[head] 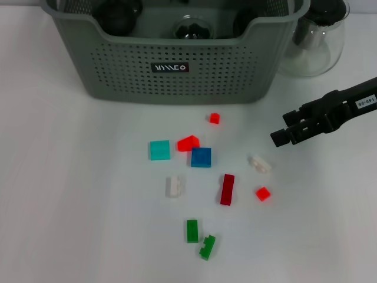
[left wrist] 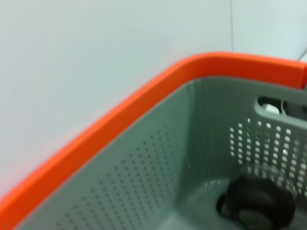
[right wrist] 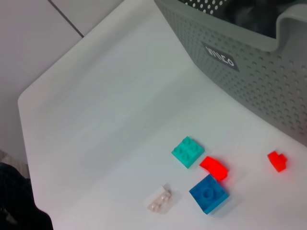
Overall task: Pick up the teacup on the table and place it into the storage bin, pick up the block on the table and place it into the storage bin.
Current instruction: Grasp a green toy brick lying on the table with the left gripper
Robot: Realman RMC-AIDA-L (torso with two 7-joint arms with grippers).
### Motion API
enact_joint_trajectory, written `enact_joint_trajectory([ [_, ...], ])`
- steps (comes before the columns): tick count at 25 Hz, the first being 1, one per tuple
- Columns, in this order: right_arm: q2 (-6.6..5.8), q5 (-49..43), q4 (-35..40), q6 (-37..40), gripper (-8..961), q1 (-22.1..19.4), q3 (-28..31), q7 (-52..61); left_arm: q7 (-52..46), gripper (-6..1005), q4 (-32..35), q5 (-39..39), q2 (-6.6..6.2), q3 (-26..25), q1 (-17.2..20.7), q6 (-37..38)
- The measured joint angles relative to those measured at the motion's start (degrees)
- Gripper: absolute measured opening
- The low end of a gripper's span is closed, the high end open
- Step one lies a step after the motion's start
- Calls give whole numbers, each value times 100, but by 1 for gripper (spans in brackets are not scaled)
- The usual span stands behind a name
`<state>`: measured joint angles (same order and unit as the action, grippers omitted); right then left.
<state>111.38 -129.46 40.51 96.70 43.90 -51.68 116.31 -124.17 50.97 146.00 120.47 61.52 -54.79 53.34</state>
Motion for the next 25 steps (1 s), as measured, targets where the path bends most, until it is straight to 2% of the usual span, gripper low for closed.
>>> enact_joint_trajectory([
  [2, -16, 0, 13, 18, 924, -4, 0, -42, -92, 645, 490, -47, 10, -194, 133, 310],
  [6, -48, 0, 21, 40, 924, 6, 2, -137, -127, 690, 1414, -512, 23, -860, 353, 1241],
  [8, -61, 0, 30, 72, 924, 14, 19, -222, -95, 713, 1806, -969, -30, -1198, 500, 1825],
  [11, -83, -1, 30, 131, 925, 18, 44, -395, 87, 735, 2362, -1873, -141, -1566, 904, 2726],
  [12, -92, -1, 30, 140, 925, 15, 44, -437, 252, 735, 2642, -2363, -193, -1633, 1158, 3152],
  [15, -139, 0, 30, 182, 925, 1, 44, -550, 565, 734, 3157, -3238, -218, -1657, 1671, 3974],
  [17, -170, 0, 31, 209, 925, -5, 44, -619, 781, 734, 3426, -3538, -174, -1665, 1947, 4519],
  [20, -203, -1, 36, 216, 925, 3, 29, -712, 1119, 734, 3635, -3619, -13, -1606, 2282, 5239],
  [25, -223, -10, 36, 202, 925, 52, 2, -818, 1683, 733, 3538, -3540, 188, -1308, 2719, 5599],
])
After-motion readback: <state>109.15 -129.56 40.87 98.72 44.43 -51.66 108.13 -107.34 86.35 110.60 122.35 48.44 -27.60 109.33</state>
